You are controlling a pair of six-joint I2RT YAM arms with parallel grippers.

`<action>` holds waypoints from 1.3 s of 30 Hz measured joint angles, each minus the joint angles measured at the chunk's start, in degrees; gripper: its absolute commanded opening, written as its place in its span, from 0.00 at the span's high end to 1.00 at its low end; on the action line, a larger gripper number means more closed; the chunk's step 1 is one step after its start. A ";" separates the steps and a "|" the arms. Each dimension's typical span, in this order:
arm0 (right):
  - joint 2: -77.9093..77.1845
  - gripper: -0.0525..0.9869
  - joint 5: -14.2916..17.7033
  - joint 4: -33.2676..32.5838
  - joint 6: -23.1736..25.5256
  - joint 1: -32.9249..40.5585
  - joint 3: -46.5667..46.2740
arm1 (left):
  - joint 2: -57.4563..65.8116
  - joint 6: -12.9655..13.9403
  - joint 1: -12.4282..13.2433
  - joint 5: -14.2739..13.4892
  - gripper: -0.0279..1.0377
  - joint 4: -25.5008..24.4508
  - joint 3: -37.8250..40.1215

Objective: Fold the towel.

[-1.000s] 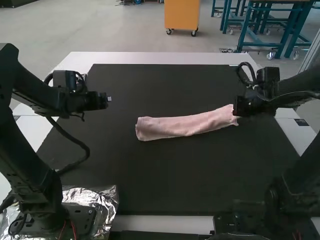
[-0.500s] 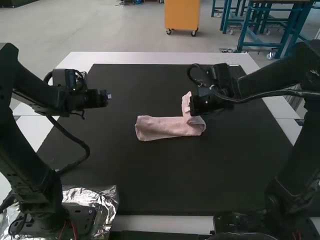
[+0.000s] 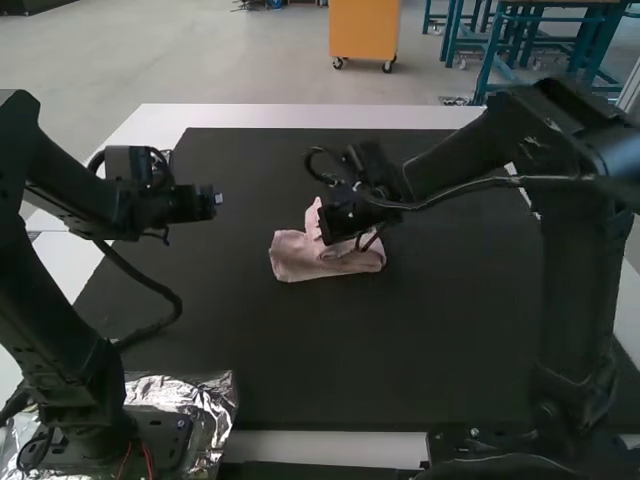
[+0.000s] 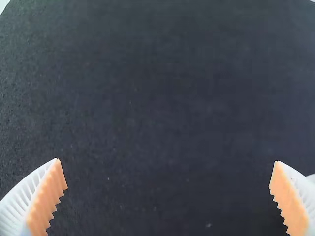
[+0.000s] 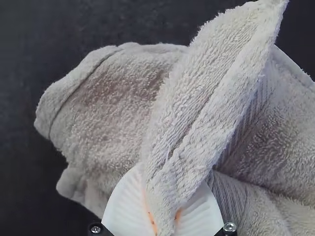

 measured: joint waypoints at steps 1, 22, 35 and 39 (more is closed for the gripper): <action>0.85 0.97 0.04 0.00 0.00 0.42 0.63 | 0.00 -0.02 0.00 0.00 0.06 0.24 -0.22; -1.29 0.48 -2.27 -9.38 0.70 6.23 11.47 | 0.00 -0.02 0.00 0.00 0.06 1.68 -1.03; -13.81 0.97 -3.85 11.74 0.79 0.24 -11.06 | 0.00 0.00 -0.02 -0.46 0.06 2.34 -1.03; -12.87 0.97 -3.43 18.05 1.18 0.24 -16.55 | 0.00 0.70 -0.09 -3.72 0.06 4.26 -1.07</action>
